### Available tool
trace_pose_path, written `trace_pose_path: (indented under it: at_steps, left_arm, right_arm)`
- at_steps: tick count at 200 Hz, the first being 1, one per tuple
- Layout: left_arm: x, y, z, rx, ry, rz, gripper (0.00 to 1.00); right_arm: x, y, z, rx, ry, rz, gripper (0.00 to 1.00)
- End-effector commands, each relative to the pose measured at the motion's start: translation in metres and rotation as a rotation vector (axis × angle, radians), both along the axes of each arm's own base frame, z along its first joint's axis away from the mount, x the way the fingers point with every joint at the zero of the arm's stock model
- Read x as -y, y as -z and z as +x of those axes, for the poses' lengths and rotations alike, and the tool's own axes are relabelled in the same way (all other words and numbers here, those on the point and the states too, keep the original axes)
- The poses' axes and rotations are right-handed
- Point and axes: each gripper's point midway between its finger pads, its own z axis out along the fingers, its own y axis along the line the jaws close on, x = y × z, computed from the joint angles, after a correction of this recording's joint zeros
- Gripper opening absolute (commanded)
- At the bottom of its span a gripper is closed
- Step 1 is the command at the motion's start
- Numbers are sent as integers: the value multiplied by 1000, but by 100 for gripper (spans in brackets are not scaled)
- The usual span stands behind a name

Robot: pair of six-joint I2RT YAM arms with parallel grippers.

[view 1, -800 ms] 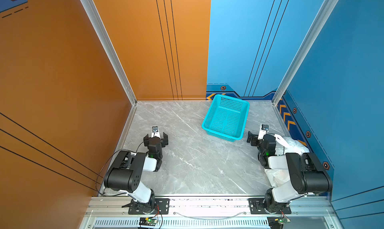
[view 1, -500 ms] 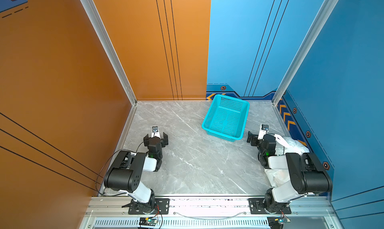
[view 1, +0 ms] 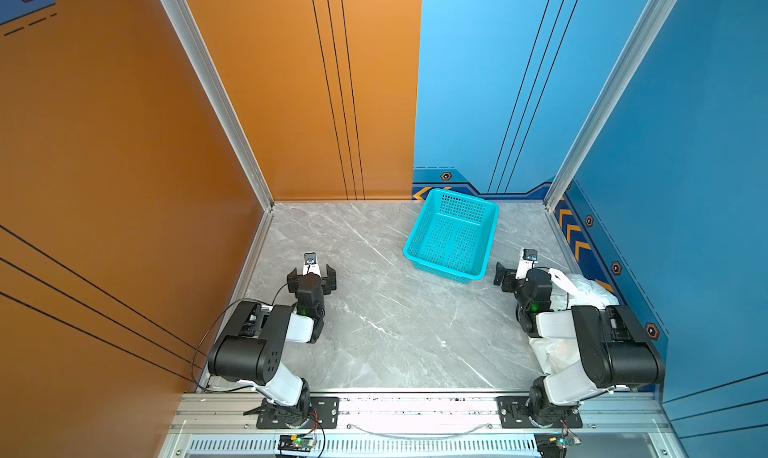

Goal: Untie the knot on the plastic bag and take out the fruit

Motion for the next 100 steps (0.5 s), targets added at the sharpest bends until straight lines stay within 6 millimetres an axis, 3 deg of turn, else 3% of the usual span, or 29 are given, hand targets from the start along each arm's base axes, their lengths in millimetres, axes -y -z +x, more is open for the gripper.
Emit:
trace_pose_path:
  at_steps: [1,69,100]
  left_arm:
    - [-1,-4,5,4,-4,9,98]
    - [0,-5,5,7,-3,9,98]
    - [0,-11,2,21,-4,13,98]
  right_arm:
    - [-4,-3,5,7,-17,2,100]
    - [-3,-3,5,6,-16,1,100]
    - [-3,-19,9,-69,13,-33,100]
